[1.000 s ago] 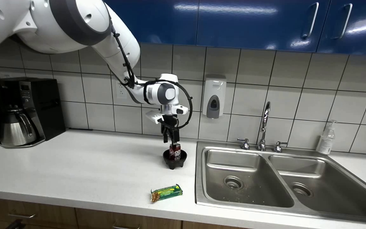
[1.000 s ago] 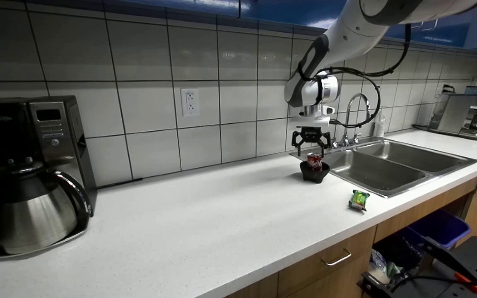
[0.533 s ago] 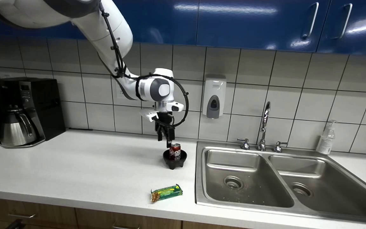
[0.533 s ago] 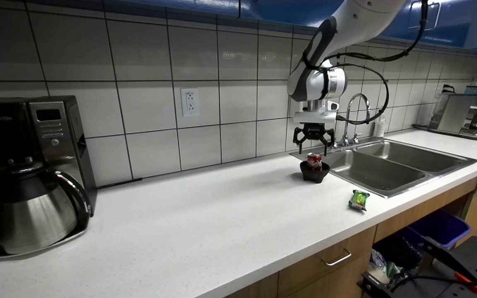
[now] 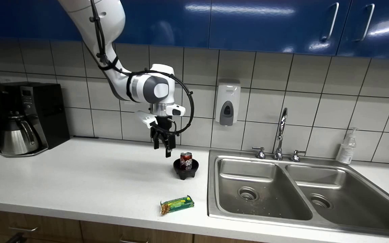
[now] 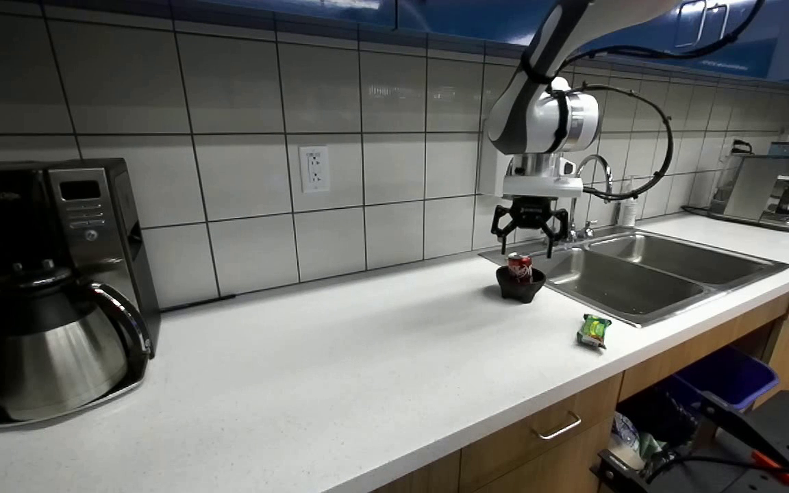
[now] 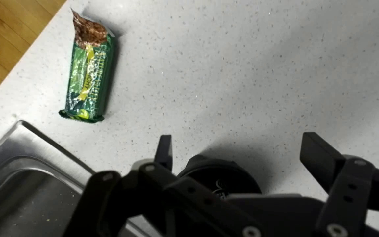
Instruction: Put the red can in the black bowl.
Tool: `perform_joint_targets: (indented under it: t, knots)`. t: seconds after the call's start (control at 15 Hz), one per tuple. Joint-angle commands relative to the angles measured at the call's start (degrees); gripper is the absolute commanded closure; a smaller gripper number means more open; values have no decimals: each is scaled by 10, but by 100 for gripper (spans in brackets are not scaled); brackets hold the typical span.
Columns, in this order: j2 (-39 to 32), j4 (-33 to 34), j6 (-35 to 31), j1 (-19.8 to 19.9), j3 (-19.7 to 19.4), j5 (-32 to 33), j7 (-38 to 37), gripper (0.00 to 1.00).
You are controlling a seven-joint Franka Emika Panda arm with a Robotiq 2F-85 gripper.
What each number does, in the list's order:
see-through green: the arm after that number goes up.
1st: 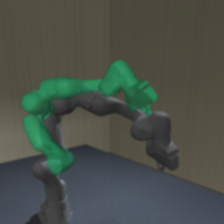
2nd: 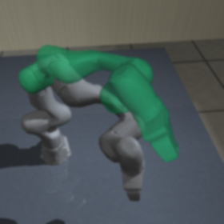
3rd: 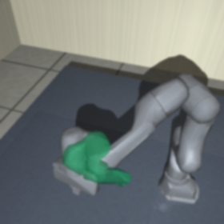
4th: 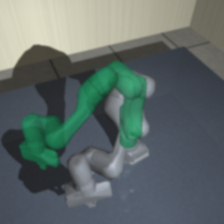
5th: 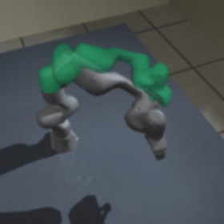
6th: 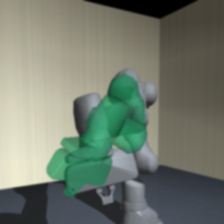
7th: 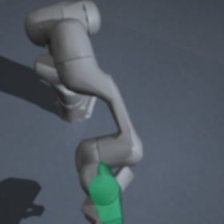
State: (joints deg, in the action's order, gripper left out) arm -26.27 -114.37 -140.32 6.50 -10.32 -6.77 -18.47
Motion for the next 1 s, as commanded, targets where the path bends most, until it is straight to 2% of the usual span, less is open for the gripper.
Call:
perform_joint_targets:
  t: [0.0, 0.4, 0.87, 0.93]
  knots:
    - [110, -132, -52, -5, 10, 3, 43, 0]
    - [246, -280, -93, -10, 27, 4, 106, 0]
    - [424, -424, -62, -16, 38, 6, 213, 0]
    - [351, -372, -75, -12, 38, 2, 183, 0]
